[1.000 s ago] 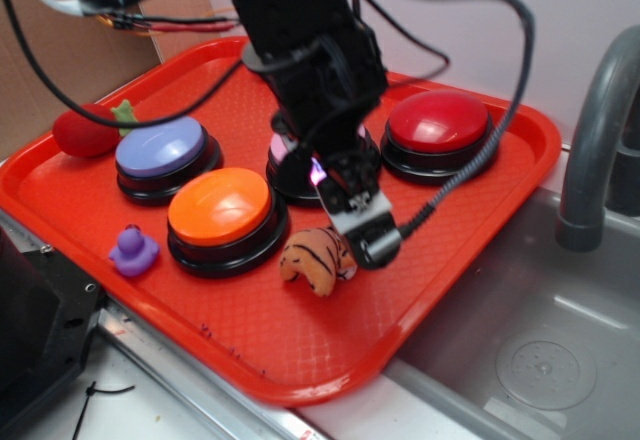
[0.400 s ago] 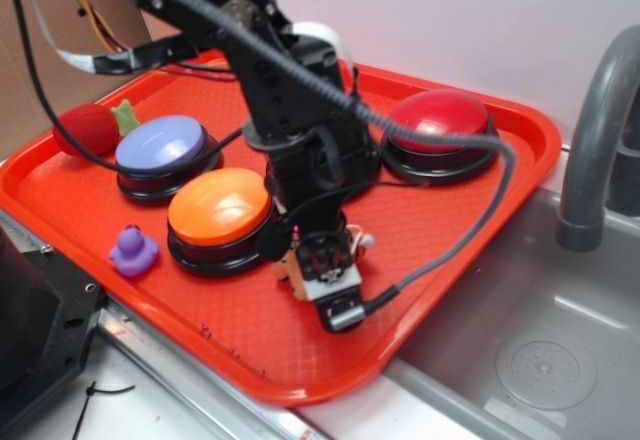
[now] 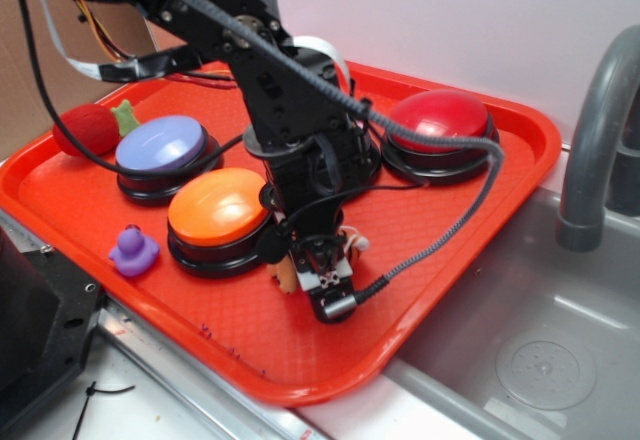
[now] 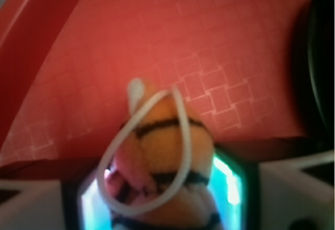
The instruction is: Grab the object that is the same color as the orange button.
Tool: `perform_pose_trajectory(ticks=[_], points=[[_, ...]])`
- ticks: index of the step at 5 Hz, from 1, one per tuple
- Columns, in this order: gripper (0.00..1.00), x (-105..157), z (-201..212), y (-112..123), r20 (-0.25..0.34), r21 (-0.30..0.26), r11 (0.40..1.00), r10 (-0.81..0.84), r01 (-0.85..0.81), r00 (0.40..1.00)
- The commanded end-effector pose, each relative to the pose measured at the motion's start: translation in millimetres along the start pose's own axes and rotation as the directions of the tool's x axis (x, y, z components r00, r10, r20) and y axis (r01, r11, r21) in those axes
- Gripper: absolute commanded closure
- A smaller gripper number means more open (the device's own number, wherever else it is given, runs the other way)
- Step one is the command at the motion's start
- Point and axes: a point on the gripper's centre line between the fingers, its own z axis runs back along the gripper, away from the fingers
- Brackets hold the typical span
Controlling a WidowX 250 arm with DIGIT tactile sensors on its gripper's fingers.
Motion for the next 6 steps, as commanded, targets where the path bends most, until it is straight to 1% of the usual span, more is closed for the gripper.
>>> perform_pose_trajectory(ticks=[1,2,3,4,5,6], points=[[1.0,8.4,26.3,8.0,-0.042,0.048,0.997,0.059,-0.057,0.997],[1.0,12.4,75.7,29.7,-0.025,0.053,0.97,0.241,-0.239,0.97],[1.0,12.3,119.3,44.1,0.066,0.082,0.929,0.357,-0.362,0.932],[1.0,5.0,154.2,57.0,0.128,0.065,0.88,0.461,-0.471,0.878],[1.0,-8.2,179.3,71.9,0.165,0.047,0.822,0.553,-0.567,0.816],[1.0,-14.6,182.9,85.3,0.102,-0.074,0.808,0.589,-0.585,0.801]])
